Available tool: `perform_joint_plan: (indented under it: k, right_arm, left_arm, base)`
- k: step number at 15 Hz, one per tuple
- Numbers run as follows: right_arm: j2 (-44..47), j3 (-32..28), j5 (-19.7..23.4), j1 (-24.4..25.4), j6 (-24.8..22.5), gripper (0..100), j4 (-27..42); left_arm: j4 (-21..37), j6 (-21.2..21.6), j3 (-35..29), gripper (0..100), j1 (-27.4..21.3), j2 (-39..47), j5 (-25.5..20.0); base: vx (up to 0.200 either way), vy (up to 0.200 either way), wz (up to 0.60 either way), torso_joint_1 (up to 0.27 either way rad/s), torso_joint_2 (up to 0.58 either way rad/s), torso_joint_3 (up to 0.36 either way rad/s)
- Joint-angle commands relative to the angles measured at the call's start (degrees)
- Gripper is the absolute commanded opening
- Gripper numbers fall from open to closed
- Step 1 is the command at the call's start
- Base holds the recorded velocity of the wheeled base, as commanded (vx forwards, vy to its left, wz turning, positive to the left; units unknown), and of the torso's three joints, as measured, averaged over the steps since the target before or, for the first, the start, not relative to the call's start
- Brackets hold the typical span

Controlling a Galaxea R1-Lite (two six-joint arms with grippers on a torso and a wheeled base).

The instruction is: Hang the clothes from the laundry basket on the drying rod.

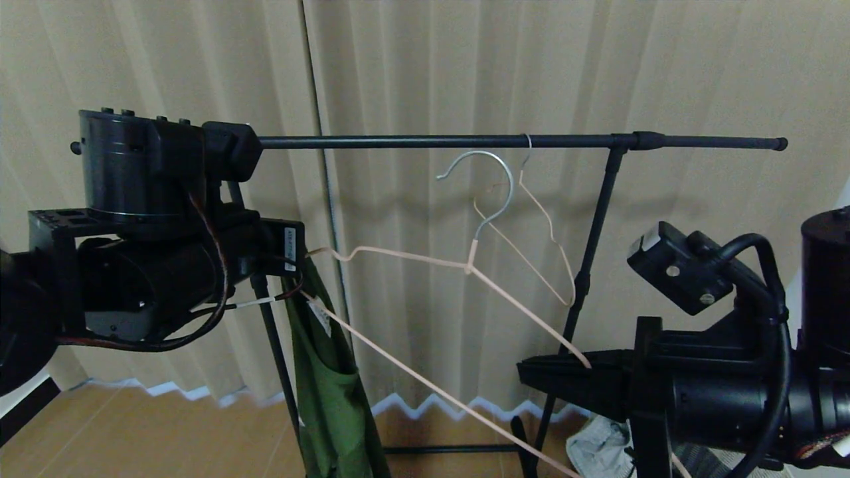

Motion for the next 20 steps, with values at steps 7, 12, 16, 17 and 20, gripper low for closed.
perform_joint_plan:
  k: [7,12,16,17,20]
  right_arm:
    - [10.28,-7.27,-6.88,-0.81,3.39,0,-0.06]
    - [15.91,-12.28,-10.4,-0.81,5.68,0,-0.06]
    - [15.38,-11.49,-12.42,-0.72,6.47,0,2.13]
    - [15.47,-11.57,-13.56,-0.81,6.47,0,2.31]
    - [16.08,-12.8,-16.37,-2.04,6.47,0,1.96]
  left_arm:
    - [0.19,0.15,0.9,0,0.09,-0.31,4.69]
    - [0.98,-0.11,3.18,0,0.7,-1.8,5.05]
    - [1.07,0.24,2.22,0,4.57,-2.77,5.05]
    - [1.16,0.24,2.3,0,4.83,-3.03,5.05]
    - [2.56,0.24,3.71,0,4.92,-4.62,4.96]
  base:
    - [0.0,0.0,0.0,0.0,0.0,0.0]
    - [0.0,0.0,0.0,0.0,0.0,0.0]
    - [0.0,0.0,0.0,0.0,0.0,0.0]
    - [0.0,0.0,0.0,0.0,0.0,0.0]
    - [0.0,0.0,0.0,0.0,0.0,0.0]
